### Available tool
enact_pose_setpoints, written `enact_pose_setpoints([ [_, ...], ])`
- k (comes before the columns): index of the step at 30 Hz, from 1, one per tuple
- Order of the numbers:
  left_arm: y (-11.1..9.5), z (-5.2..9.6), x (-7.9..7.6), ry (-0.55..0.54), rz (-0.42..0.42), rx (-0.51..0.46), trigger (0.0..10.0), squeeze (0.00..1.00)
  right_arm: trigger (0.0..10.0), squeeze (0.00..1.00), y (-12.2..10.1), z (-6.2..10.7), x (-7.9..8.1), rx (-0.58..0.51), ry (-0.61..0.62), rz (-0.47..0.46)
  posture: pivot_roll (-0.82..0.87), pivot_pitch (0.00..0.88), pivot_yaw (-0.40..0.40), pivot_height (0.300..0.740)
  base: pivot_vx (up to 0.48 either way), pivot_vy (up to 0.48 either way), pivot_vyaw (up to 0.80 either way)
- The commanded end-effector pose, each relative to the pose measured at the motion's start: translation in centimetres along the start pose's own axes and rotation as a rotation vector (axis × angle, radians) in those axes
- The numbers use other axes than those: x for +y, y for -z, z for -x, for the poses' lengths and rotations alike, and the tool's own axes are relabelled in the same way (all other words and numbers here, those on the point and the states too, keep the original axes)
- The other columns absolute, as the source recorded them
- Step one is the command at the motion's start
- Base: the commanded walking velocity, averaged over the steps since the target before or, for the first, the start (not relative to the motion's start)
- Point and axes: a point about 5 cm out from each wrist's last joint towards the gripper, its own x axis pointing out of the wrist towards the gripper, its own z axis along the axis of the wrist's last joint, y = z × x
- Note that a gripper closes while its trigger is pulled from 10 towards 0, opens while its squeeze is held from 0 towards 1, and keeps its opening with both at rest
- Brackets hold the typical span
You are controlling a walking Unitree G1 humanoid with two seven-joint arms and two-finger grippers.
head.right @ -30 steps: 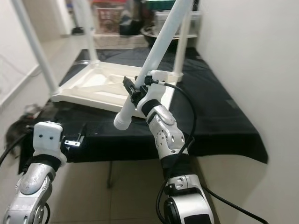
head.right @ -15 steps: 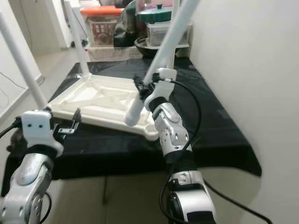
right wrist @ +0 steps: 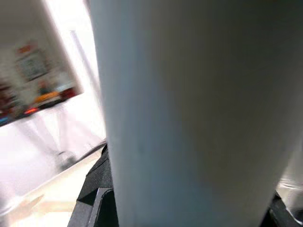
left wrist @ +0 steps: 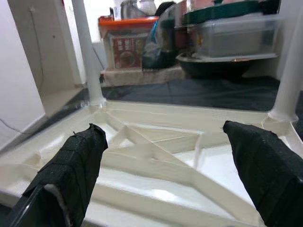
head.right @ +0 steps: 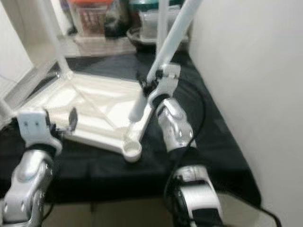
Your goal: Building children table
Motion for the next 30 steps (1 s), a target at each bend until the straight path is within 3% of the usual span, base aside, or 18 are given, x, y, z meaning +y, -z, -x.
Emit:
enact_pose_setpoints([
  [1,0.7,0.7,0.0,0.027,0.009,0.039,10.0,0.0,10.0,0.0,-0.4,-0.7,1.8,0.0,-0.152,-0.01,-0.04,0.0,-0.002,0.734,0.0,0.0,0.0],
  [2,0.7,0.7,0.0,0.027,0.009,0.039,10.0,0.0,10.0,0.0,-0.4,-0.7,1.8,0.0,-0.152,-0.01,-0.04,0.0,-0.002,0.734,0.0,0.0,0.0],
  [4,2.8,3.2,-1.2,0.213,0.013,0.146,10.0,0.0,10.0,0.0,-0.7,-0.7,1.5,0.035,-0.287,0.037,-0.03,0.006,-0.004,0.734,0.0,0.0,0.0],
  [5,2.8,3.2,-1.2,0.213,0.013,0.146,10.0,0.0,10.0,0.0,-0.7,-0.7,1.5,0.035,-0.287,0.037,-0.03,0.006,-0.004,0.734,0.0,0.0,0.0],
  [7,4.0,5.9,-2.0,0.349,0.001,0.226,10.0,0.0,10.0,0.0,-1.5,-0.6,0.3,0.061,-0.359,0.076,-0.02,0.02,-0.004,0.734,0.0,0.0,0.0],
  [8,4.0,5.9,-2.0,0.349,0.001,0.226,10.0,0.0,10.0,0.0,-1.5,-0.6,0.3,0.061,-0.359,0.076,-0.02,0.02,-0.004,0.734,0.0,0.0,0.0],
  [9,4.3,7.2,-2.3,0.392,0.038,0.261,10.0,0.0,10.0,0.0,-2.5,-0.6,-0.8,0.073,-0.402,0.086,-0.01,0.031,-0.009,0.734,0.0,0.0,0.0],
  [16,4.0,8.9,-3.9,0.465,0.128,0.298,10.0,0.0,10.0,0.0,-3.4,-1.0,-1.1,0.15,-0.582,0.143,0.01,0.088,-0.007,0.734,0.0,0.0,0.0],
  [20,3.3,9.8,-4.6,0.505,0.151,0.299,10.0,0.0,10.0,0.0,-3.6,-1.0,-1.0,0.2,-0.702,0.121,0.03,0.127,-0.008,0.734,0.0,0.0,0.0],
  [30,2.2,11.4,-5.0,0.54,0.174,0.32,10.0,0.0,10.0,0.0,-3.7,0.0,-1.2,0.292,-0.927,0.126,0.05,0.2,0.0,0.734,0.0,0.0,0.0],
])
